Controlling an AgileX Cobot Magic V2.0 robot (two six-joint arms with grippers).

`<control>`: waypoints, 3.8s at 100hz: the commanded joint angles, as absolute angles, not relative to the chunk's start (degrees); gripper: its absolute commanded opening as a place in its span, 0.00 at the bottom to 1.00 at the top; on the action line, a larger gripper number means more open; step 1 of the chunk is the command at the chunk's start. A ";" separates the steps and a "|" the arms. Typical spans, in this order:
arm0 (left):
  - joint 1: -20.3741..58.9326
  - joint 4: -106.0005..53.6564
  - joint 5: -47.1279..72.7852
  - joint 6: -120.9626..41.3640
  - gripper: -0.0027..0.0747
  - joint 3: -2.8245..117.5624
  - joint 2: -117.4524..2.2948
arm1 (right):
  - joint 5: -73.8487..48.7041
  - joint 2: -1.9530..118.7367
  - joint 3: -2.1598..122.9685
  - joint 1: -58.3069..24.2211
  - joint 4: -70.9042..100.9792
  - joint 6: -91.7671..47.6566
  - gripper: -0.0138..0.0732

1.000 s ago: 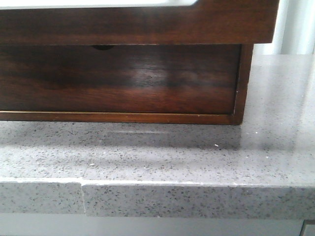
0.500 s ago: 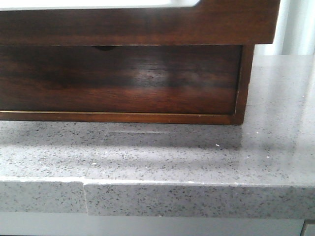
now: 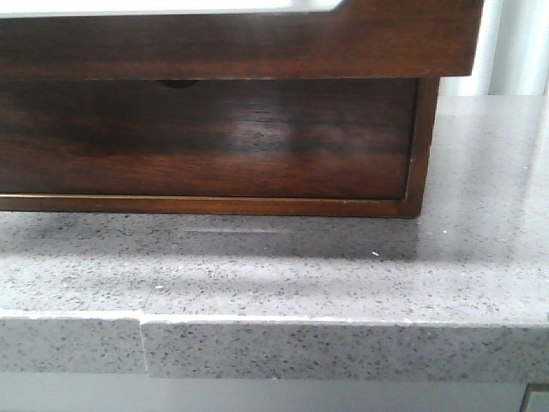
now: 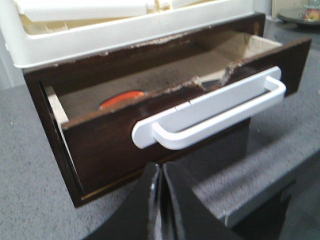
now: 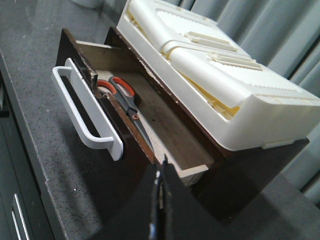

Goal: Put scissors in drawer with both arms

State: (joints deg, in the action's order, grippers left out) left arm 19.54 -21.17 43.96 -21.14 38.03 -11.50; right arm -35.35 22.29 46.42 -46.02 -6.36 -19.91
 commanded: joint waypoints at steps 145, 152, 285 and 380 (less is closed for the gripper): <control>17.81 0.00 -0.51 -5.15 0.01 10.02 -8.59 | -26.39 15.25 43.54 -45.62 -9.98 -15.71 0.11; 15.75 0.00 0.00 0.00 0.01 6.85 -6.96 | -26.39 15.25 43.54 -45.62 -9.98 -15.71 0.11; 10.50 5.13 16.33 12.14 0.01 -0.92 2.16 | -25.72 14.99 42.23 -45.62 -9.80 -15.71 0.11; 10.50 5.13 16.33 12.14 0.01 -0.92 2.16 | -10.12 0.26 0.09 -2.26 -6.30 7.20 0.11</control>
